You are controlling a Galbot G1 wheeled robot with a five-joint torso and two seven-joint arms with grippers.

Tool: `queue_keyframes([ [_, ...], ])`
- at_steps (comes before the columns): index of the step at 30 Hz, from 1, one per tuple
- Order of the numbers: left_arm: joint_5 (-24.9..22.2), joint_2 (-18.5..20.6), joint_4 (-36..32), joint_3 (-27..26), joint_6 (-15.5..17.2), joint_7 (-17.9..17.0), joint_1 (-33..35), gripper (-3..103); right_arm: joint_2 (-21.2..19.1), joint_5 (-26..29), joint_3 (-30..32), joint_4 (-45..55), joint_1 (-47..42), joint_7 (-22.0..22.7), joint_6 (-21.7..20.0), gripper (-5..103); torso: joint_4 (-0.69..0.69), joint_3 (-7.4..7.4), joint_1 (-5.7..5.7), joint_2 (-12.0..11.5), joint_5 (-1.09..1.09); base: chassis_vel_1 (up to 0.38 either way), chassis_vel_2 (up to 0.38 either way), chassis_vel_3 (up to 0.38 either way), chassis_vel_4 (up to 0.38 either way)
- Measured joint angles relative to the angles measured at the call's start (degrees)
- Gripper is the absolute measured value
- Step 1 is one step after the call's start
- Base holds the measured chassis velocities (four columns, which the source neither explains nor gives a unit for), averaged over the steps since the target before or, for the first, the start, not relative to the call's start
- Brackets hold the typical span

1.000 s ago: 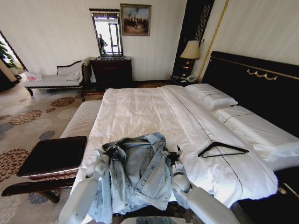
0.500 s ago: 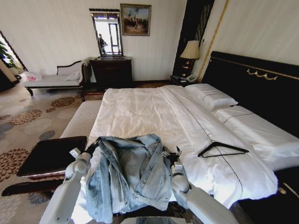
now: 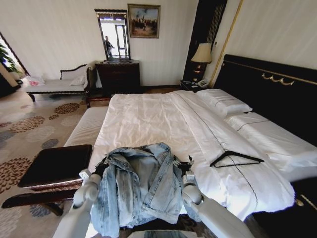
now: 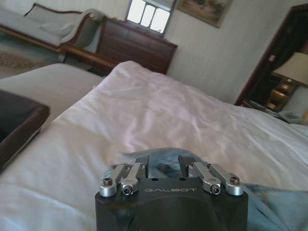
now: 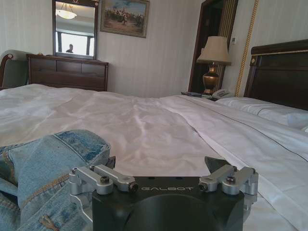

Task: Pick up the clothes from the bed and hang them on the clothes hanger.

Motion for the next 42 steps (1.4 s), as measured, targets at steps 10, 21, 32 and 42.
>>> queue_keyframes([
  [10, 5.4, 1.3, -0.9, 7.4, 0.7, 0.6, 0.0, 78, -0.1, 0.0, -0.1, -0.1, 0.4, -0.1, 0.1, 100, 0.0, 0.01, 0.0, 0.0, -0.02, 0.0, 0.0, 0.0, 0.0],
  [21, 1.7, 2.8, 9.6, 19.0, 3.8, -2.0, -12.1, 100, -0.9, -0.1, -0.1, 0.7, -0.8, 0.3, 0.0, 100, -0.03, 0.02, 0.01, 0.0, -0.02, 0.0, 0.0, 0.0, 0.0],
  [32, 5.6, -2.9, 2.8, 20.9, 4.7, -10.5, -8.1, 100, -0.5, -0.9, 1.1, 1.0, -2.5, 0.5, 0.0, 100, -0.01, 0.01, 0.0, 0.0, 0.0, 0.0, 0.0, 0.0, 0.0],
  [42, 9.4, -8.7, 0.1, 23.6, 5.8, -25.2, -3.7, 100, -0.2, -1.0, 1.1, 0.9, -2.5, 0.8, 0.0, 100, -0.02, 0.01, 0.0, 0.0, -0.01, 0.0, 0.0, 0.0, 0.0],
])
